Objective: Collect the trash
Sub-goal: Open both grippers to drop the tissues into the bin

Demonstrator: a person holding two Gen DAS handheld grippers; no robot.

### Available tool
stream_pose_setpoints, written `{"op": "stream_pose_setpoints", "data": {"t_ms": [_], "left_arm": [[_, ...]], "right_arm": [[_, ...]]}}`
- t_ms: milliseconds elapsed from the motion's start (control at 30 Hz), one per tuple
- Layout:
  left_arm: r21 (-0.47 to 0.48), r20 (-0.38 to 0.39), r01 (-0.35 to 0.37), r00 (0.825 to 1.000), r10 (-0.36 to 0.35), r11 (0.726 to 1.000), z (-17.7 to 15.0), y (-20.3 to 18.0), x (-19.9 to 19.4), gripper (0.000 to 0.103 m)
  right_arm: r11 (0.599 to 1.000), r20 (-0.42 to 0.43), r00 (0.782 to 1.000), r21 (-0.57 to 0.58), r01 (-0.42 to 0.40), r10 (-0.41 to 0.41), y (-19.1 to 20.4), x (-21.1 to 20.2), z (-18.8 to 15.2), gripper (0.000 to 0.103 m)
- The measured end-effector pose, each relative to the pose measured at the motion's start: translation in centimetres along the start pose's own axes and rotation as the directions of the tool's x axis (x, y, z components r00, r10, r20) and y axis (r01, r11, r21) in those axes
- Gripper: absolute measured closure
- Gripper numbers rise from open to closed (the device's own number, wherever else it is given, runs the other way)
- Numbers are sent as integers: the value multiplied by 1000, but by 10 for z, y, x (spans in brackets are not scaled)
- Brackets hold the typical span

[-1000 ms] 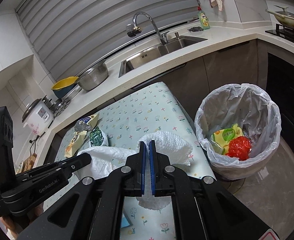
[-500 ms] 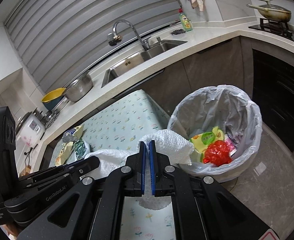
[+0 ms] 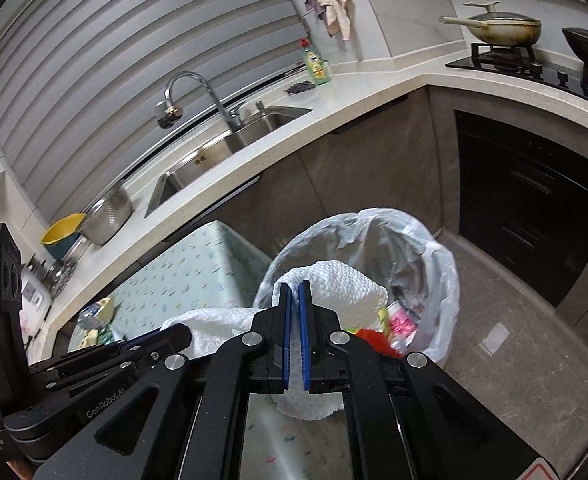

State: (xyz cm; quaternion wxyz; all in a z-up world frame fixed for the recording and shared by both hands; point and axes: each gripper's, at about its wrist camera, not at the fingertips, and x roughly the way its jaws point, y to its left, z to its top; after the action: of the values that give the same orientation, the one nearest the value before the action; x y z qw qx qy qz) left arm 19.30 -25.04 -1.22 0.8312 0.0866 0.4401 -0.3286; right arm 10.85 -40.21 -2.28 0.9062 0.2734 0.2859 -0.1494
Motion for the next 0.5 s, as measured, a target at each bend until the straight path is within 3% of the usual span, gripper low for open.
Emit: {"op": "stream_pose_setpoints", "data": {"t_ms": [233,367,433,500], "left_arm": [[23,-13,-1,1000,1,1000,17,-3,30,98],[23,-3,-10,1000,11,1000,25,-6,37,95],[25,4,-17,1000,17,1000,28,-7,38,81],[19,22,-32,999,32,999,30,-6,36,51]], "right_arm": [[999,-11,999,18,49,-49,-18,24,14,99],[998,-6,998,41,57,-56,-22,29,20,90],[998,4,998,42,56,-57,-21,28,23,86],[998,17,998,37,59,-60,-20,26,26,81]]}}
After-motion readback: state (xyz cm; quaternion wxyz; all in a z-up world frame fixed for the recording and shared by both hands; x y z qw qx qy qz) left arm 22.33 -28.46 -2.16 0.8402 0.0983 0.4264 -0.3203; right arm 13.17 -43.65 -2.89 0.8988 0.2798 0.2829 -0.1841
